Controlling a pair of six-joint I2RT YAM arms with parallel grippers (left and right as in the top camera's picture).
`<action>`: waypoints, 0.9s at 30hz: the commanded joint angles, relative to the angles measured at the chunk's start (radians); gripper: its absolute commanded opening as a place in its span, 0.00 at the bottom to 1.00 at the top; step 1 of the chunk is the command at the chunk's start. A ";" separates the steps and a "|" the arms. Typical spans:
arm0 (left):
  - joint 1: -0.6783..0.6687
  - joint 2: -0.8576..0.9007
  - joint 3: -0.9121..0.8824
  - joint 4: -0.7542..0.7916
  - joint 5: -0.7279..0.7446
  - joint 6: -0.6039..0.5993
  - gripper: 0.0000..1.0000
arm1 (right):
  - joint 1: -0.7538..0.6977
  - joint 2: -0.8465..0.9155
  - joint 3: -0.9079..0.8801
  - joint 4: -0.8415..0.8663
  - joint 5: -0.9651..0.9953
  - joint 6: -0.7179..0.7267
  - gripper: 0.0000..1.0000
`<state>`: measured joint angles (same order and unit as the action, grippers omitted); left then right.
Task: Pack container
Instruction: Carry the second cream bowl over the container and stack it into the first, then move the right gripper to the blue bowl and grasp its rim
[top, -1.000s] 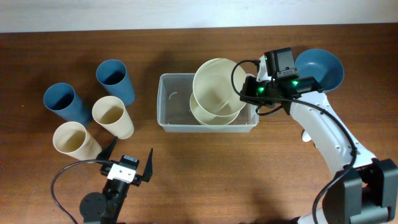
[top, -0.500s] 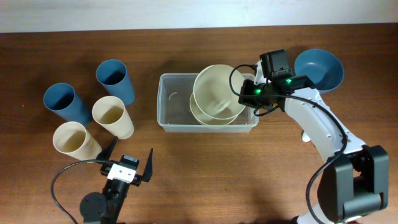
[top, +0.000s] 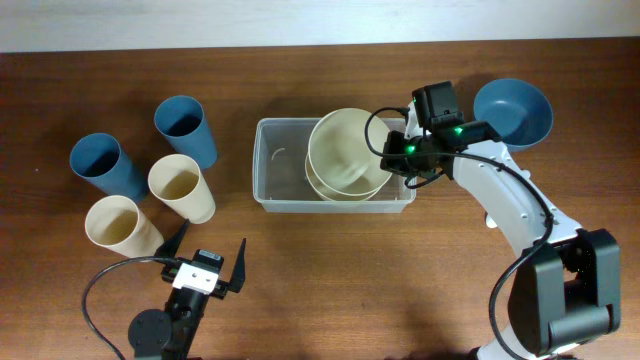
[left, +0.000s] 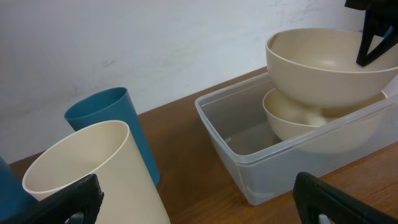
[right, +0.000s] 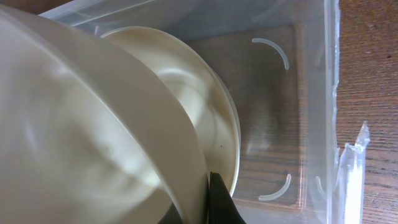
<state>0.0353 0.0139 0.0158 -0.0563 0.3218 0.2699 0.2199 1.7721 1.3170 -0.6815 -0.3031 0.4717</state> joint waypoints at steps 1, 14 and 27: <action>0.005 -0.008 -0.007 -0.001 -0.007 0.009 1.00 | 0.010 0.002 0.013 -0.003 0.005 0.005 0.06; 0.005 -0.008 -0.007 -0.001 -0.007 0.009 1.00 | 0.009 0.002 0.013 -0.025 0.009 0.004 0.74; 0.005 -0.008 -0.007 -0.001 -0.007 0.009 1.00 | 0.006 -0.022 0.241 -0.319 0.050 -0.051 0.98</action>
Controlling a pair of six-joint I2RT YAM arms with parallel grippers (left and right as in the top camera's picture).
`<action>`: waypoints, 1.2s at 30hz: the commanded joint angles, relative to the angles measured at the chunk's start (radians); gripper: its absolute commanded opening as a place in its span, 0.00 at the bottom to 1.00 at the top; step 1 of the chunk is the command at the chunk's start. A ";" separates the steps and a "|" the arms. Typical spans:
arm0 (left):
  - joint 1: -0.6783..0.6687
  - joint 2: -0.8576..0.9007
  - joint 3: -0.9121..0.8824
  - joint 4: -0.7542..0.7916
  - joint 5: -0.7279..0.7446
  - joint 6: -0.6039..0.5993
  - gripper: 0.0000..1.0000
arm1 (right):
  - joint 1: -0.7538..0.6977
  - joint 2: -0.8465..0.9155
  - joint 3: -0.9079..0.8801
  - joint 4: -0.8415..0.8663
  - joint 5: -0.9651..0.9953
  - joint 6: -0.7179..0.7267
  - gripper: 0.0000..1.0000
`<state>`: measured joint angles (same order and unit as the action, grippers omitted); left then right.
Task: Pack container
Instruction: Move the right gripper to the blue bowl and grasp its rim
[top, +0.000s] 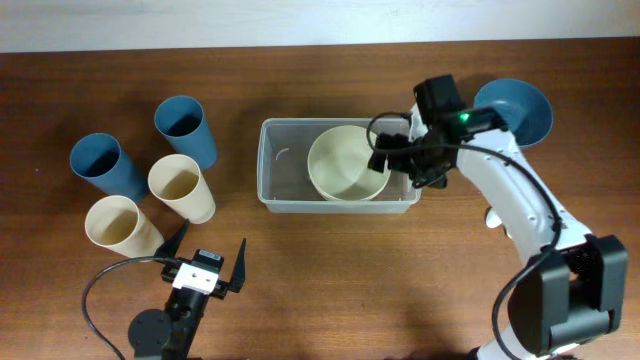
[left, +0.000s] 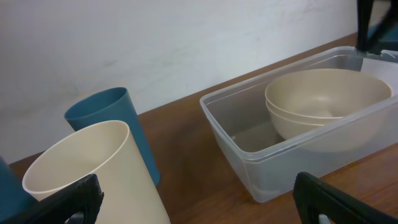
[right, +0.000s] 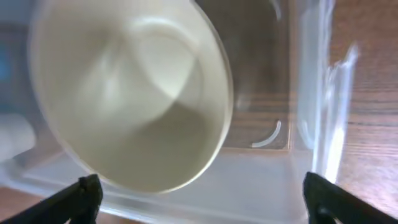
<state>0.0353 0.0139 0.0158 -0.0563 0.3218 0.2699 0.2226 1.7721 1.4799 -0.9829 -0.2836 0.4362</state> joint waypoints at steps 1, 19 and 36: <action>0.005 -0.008 -0.007 -0.001 -0.007 0.009 1.00 | 0.004 -0.029 0.100 -0.026 0.027 -0.016 0.98; 0.005 -0.008 -0.007 -0.001 -0.007 0.009 1.00 | -0.393 -0.082 0.194 0.037 0.249 0.090 0.98; 0.005 -0.008 -0.007 -0.001 -0.007 0.009 1.00 | -0.591 0.295 0.194 0.240 0.269 0.208 0.95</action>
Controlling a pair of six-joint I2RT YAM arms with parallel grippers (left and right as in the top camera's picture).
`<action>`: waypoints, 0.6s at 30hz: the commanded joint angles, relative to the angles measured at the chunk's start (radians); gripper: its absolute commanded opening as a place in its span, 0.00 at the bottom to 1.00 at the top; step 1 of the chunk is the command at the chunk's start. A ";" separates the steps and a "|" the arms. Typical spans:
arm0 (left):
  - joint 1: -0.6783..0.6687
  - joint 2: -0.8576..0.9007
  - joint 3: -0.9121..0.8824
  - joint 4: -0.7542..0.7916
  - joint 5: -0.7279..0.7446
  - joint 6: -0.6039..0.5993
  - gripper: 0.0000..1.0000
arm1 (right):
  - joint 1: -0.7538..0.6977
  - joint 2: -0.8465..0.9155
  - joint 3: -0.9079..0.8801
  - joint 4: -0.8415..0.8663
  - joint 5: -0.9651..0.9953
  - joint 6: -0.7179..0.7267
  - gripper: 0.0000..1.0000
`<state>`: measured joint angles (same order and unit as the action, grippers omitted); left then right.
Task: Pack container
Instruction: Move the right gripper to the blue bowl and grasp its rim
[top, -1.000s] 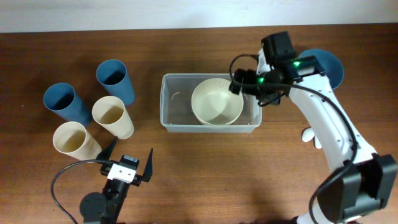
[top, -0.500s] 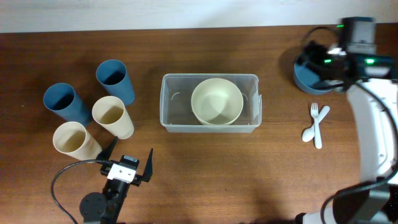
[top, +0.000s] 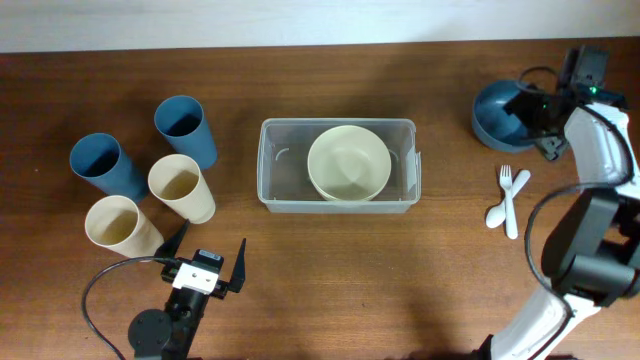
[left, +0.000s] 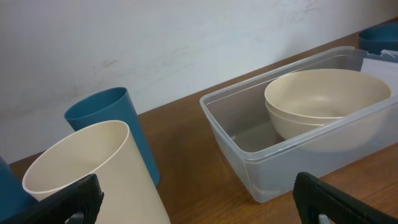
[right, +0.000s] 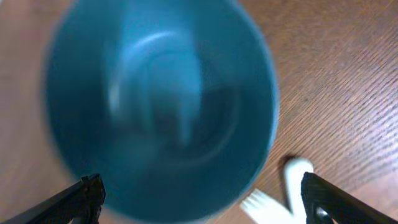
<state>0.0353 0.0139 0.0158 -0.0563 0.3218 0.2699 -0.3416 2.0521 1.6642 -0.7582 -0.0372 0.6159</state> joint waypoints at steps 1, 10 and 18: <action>0.005 -0.008 -0.007 -0.001 -0.007 0.009 1.00 | -0.035 0.022 0.010 0.023 0.023 0.029 0.95; 0.005 -0.008 -0.007 -0.001 -0.007 0.009 1.00 | -0.066 0.094 0.010 0.086 0.019 0.029 0.94; 0.005 -0.008 -0.007 -0.001 -0.007 0.009 1.00 | -0.066 0.189 0.010 0.127 -0.045 0.024 0.86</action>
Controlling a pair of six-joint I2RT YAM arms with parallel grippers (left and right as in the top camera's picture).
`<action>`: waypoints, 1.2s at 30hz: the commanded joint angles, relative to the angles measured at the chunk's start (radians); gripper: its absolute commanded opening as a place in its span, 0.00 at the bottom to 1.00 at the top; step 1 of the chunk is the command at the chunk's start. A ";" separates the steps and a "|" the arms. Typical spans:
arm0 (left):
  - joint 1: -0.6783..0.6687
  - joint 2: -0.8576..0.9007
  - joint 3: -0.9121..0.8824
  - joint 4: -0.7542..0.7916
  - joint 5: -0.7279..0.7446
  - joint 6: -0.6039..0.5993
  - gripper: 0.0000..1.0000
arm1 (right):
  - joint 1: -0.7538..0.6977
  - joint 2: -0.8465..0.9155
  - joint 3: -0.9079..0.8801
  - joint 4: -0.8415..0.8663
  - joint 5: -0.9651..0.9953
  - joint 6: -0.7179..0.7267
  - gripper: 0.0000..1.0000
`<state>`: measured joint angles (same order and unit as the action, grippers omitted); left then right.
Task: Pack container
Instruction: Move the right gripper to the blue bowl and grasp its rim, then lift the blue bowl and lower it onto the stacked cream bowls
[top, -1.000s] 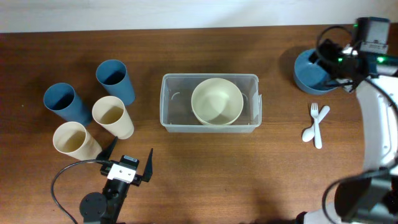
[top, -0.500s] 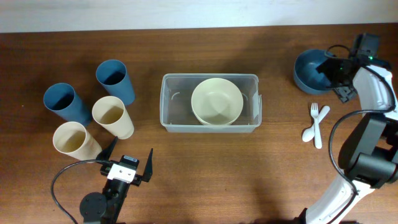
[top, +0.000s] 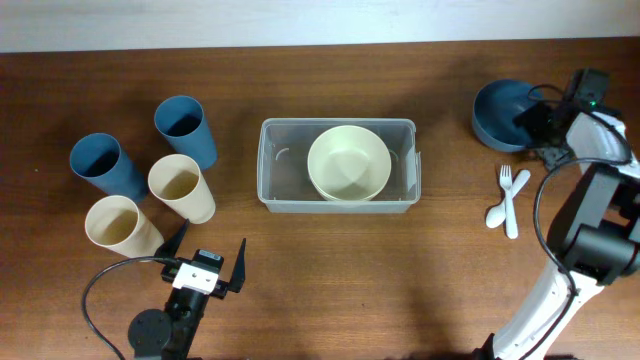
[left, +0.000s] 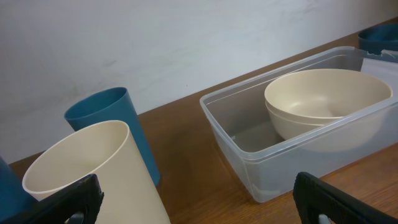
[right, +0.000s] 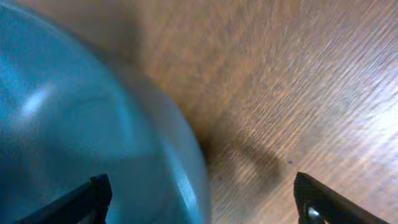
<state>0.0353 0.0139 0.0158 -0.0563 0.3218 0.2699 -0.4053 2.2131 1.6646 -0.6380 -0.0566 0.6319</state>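
The clear plastic container (top: 270, 190) sits mid-table with two nested cream bowls (top: 348, 164) inside; the left wrist view shows the container (left: 249, 165) and the bowls (left: 326, 99) too. A blue bowl (top: 500, 112) stands at the far right. My right gripper (top: 535, 125) is open at that bowl's right rim, one finger over the bowl (right: 81, 124), the other over bare wood. My left gripper (top: 205, 262) is open near the front edge, holding nothing.
Two blue cups (top: 184, 128) and two cream cups (top: 180, 186) stand at the left. A white fork and spoon (top: 507, 200) lie on the wood at the right, below the blue bowl. A white wall runs behind the table.
My right gripper has shifted from over the blue bowl's middle to its right rim, closer to the bowl. The left arm, container and cups are unchanged.
My right gripper held a cream bowl tilted over the one in the container. Then the bowl sat nested and the gripper was open beside it. Then the gripper was over the blue bowl at the far right, and now straddles its rim.
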 joint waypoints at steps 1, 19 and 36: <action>0.005 -0.008 -0.007 -0.001 -0.007 0.009 1.00 | -0.002 0.031 0.009 0.007 -0.026 0.008 0.82; 0.005 -0.008 -0.007 -0.001 -0.007 0.009 1.00 | -0.003 0.032 0.010 -0.012 -0.081 0.002 0.11; 0.005 -0.008 -0.007 -0.001 -0.007 0.009 1.00 | -0.098 0.016 0.010 0.011 -0.447 -0.039 0.04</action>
<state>0.0353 0.0139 0.0158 -0.0563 0.3218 0.2699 -0.4728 2.2368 1.6661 -0.6441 -0.3389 0.6239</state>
